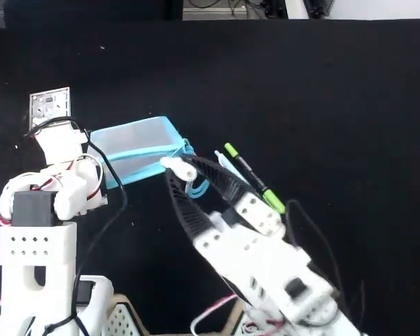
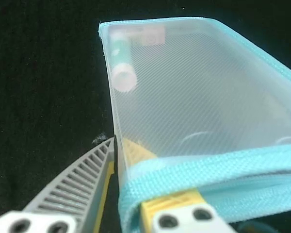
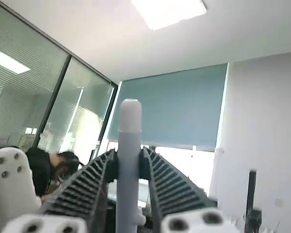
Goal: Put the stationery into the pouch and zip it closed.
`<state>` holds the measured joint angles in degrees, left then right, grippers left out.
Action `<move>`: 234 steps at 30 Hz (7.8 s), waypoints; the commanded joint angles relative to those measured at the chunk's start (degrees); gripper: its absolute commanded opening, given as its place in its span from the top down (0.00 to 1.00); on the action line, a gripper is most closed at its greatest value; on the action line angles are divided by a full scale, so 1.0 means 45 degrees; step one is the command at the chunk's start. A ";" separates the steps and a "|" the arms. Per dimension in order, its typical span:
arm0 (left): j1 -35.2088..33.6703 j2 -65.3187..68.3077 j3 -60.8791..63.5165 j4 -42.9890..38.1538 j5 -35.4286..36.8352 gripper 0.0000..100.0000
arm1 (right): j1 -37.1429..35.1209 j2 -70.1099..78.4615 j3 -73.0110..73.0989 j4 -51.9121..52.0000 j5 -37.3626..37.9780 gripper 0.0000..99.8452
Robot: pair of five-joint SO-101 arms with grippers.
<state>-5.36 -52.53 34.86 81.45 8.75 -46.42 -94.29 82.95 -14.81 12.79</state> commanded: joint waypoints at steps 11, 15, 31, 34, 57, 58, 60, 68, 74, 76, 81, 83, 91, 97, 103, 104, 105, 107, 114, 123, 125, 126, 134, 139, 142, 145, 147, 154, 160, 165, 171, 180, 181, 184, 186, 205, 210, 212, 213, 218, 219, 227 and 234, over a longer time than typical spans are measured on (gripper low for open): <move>0.0049 -0.0156 -0.0264 0.0098 0.0059 0.97 | -0.0078 0.4151 -0.0596 -0.2090 0.0078 0.99; 0.0049 -0.0156 -0.0264 0.0098 0.0039 0.97 | -0.0098 0.4112 0.0186 -0.2090 0.0078 0.99; 0.0029 -0.0156 -0.0264 0.0059 0.0039 0.97 | -0.1758 0.4112 -0.3077 0.8400 -0.0195 0.88; 0.0029 -0.0156 -0.0264 0.0078 0.0039 0.97 | -0.1817 0.4112 -0.5050 1.1331 -0.1524 0.82; 0.0029 -0.0156 -0.0264 0.0098 0.0039 0.97 | 0.4181 0.4269 -0.8078 1.6020 -0.2930 0.84; 0.0029 -0.0156 -0.0264 0.0098 0.0039 0.97 | 0.3497 0.4347 -0.7922 1.5980 -0.2813 0.84; 0.0029 -0.0156 -0.0283 0.0098 0.0039 0.97 | 0.2247 0.4777 -0.7629 1.5375 -0.2501 0.84; -0.0049 -0.0156 -0.2237 0.0410 0.0020 0.97 | 0.3028 0.7726 -0.7824 1.4379 -0.3184 0.83; 0.0010 0.0000 -0.3741 0.0332 0.0039 0.97 | 0.4982 0.6183 -0.7121 1.4359 -0.4396 0.83; 0.0010 0.0000 -0.4249 0.0410 0.0039 0.97 | 0.5529 0.5265 -0.6515 1.4281 -0.4552 0.83; 0.0029 0.0371 -0.4855 0.0410 0.0117 0.97 | 0.5822 0.3057 -0.4718 1.3480 -0.4571 0.84; 0.0029 0.1289 -0.4855 0.0410 0.0117 0.97 | 0.5822 0.2335 -0.4073 1.3148 -0.4552 0.84; 0.0029 0.6545 -0.7609 0.2676 0.0117 0.97 | 0.5822 0.1182 -0.3702 1.3128 -0.4513 0.84; -0.0049 0.8440 -1.0579 0.4317 0.0117 0.97 | 0.5802 0.1182 -0.4073 1.3148 -0.4493 0.84; 0.0049 0.8205 -0.9797 0.4298 0.0137 0.97 | 0.3106 0.3253 -0.6554 1.4242 -0.2755 0.86; 0.0049 0.8107 -0.9680 0.4278 0.0137 0.97 | 0.2716 0.4015 -0.7179 1.4476 -0.2813 0.87; 0.0049 0.7971 -0.9582 0.4278 0.0137 0.97 | 0.2422 0.4913 -0.7922 1.4691 -0.2813 0.88; 0.0049 0.7560 -0.9407 0.4259 0.0137 0.97 | 0.1895 0.6398 -0.9250 1.5140 -0.2813 0.88; 0.0029 0.5939 -0.7570 0.2813 0.0137 0.97 | 0.0957 0.9114 -1.1048 1.4457 -0.3810 0.88; -0.0049 0.5724 -0.6847 0.2266 0.0137 0.97 | 0.0957 1.1458 -1.1126 1.2620 -0.4845 0.88; -0.0068 0.5744 -0.6828 0.2286 0.0137 0.97 | 0.0977 1.1810 -1.1126 1.2425 -0.4845 0.88; -0.0068 0.5763 -0.6828 0.2286 0.0137 0.97 | 0.0977 1.1907 -1.1145 1.2366 -0.4845 0.88; -0.0068 0.5724 -0.6554 0.2305 0.0137 0.97 | 0.1719 1.2024 -1.1907 1.2952 -0.5548 0.88; -0.0049 0.5724 -0.6554 0.2305 0.0137 0.97 | 0.1797 1.2044 -1.1888 1.2991 -0.5978 0.88; -0.0049 0.5705 -0.6554 0.2305 0.0137 0.97 | 0.1797 1.2200 -1.1868 1.3050 -0.5978 0.88; -0.0068 0.5705 -0.6554 0.2305 0.0137 0.97 | 0.1797 1.2943 -1.1966 1.2991 -0.6017 0.88; -0.0049 0.5705 -0.6554 0.2305 0.0137 0.97 | 0.1797 1.3646 -1.2200 1.3031 -0.6037 0.88; -0.0029 0.5705 -0.6554 0.2305 0.0137 0.97 | 0.1739 1.3529 -1.2982 1.4125 -0.5998 0.99; -0.0068 0.5705 -0.6554 0.2305 0.0137 0.97 | 0.1778 1.1907 -1.2923 1.4730 -0.5919 0.99; -0.0068 0.5705 -0.6554 0.2305 0.0137 0.97 | 0.1797 1.0813 -1.2923 1.4945 -0.4864 0.99; -0.0068 0.5705 -0.6554 0.2305 0.0137 0.97 | 0.1797 1.0598 -1.3138 1.5316 -0.3360 0.99; -0.0068 0.5705 -0.6554 0.2305 0.0137 0.97 | 0.1739 1.2474 -1.5521 1.7954 -0.1778 0.99; -0.0068 0.5705 -0.6554 0.2305 0.0137 0.97 | 0.1739 1.2923 -1.5678 1.7993 -0.1778 0.99; -0.0068 0.5705 -0.6554 0.2305 0.0137 0.97 | 0.1719 1.4056 -1.6088 1.7934 -0.1915 0.99; -0.0068 0.5705 -0.6535 0.2305 0.0137 0.97 | 0.1680 1.4310 -1.6147 1.7680 -0.2032 0.99; -0.0068 0.5705 -0.6359 0.2208 0.0137 0.97 | -0.0137 1.2005 -1.4662 1.7446 -0.2579 0.80; -0.0068 0.5705 -0.6359 0.2227 0.0137 0.97 | 0.0098 1.0637 -1.4271 1.7446 -0.2579 0.80; -0.0068 0.5705 -0.6359 0.2227 0.0137 0.97 | 0.0469 1.0090 -1.4134 1.7446 -0.2579 0.80; -0.0068 0.5705 -0.6359 0.2227 0.0137 0.97 | 0.0938 0.9817 -1.4134 1.7368 -0.2579 0.80; -0.0068 0.5705 -0.6339 0.2266 0.0137 0.97 | 0.5490 0.9387 -1.4740 1.7485 -0.2618 0.80; -0.0068 0.5705 -0.6339 0.2266 0.0137 0.97 | 0.6252 0.9661 -1.4935 1.7719 -0.2637 0.80; -0.0068 0.5802 -0.6339 0.2286 0.0137 0.97 | 0.7678 1.3919 -1.5580 2.0571 -0.2637 0.80; -0.0068 0.5822 -0.6339 0.2286 0.0137 0.97 | 0.7834 1.6811 -1.5580 2.0337 -0.2501 0.80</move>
<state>-5.10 -26.68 6.11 92.00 8.84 -11.96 -21.93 15.34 77.58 1.27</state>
